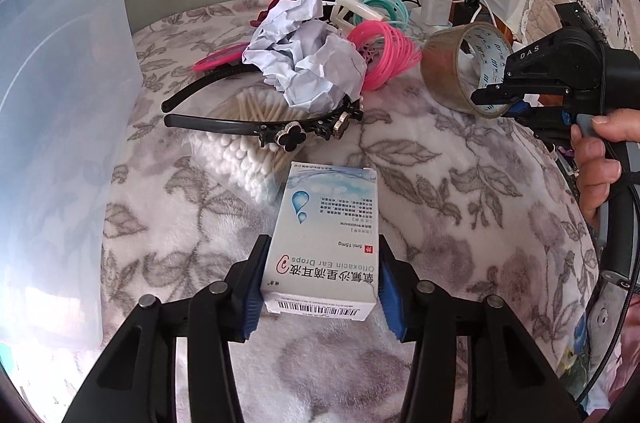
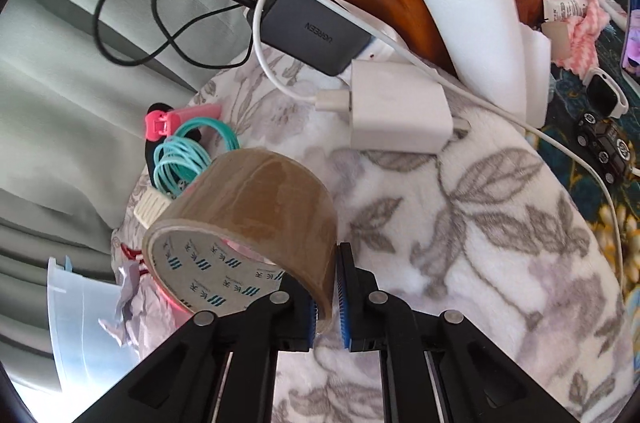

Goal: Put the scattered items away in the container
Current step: 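Carry the ear-drops box with the left gripper while the right gripper carries the tape roll toward the clear box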

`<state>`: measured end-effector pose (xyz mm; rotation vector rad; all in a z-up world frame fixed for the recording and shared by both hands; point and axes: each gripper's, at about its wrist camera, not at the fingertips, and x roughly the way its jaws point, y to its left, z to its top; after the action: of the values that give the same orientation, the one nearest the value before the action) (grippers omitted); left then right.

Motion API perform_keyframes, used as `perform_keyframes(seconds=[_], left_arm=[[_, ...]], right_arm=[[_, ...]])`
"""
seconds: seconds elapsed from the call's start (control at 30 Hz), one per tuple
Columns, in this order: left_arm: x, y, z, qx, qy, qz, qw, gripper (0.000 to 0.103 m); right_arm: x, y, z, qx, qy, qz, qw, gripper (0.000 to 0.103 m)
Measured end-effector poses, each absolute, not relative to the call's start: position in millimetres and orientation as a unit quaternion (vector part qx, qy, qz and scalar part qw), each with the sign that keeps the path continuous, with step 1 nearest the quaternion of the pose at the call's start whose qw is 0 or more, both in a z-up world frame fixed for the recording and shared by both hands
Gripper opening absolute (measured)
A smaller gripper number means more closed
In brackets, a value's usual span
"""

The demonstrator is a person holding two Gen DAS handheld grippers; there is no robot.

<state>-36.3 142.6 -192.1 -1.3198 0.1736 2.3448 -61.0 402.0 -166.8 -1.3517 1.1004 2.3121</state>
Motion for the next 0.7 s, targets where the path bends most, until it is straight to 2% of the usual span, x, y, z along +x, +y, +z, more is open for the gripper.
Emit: perform_keyframes(seconds=[0.33, 0.5, 0.7], left_arm=[[-25.9, 129.1, -184.8, -0.475, 0.044, 0.851, 0.221, 0.049], [-48.4, 137.0, -179.1, -0.466, 0.032, 0.856, 0.223, 0.049], [-37.8, 142.2, -149.4, -0.428, 0.023, 0.873, 0.232, 0.049]], right_arm=[[-43.1, 411.7, -154.5, -0.450, 0.383, 0.799, 0.113, 0.008], [-36.5, 425.1, -140.0, -0.432, 0.384, 0.809, 0.109, 0.008], [-29.2, 419.5, -116.5, -0.405, 0.381, 0.825, 0.097, 0.008]])
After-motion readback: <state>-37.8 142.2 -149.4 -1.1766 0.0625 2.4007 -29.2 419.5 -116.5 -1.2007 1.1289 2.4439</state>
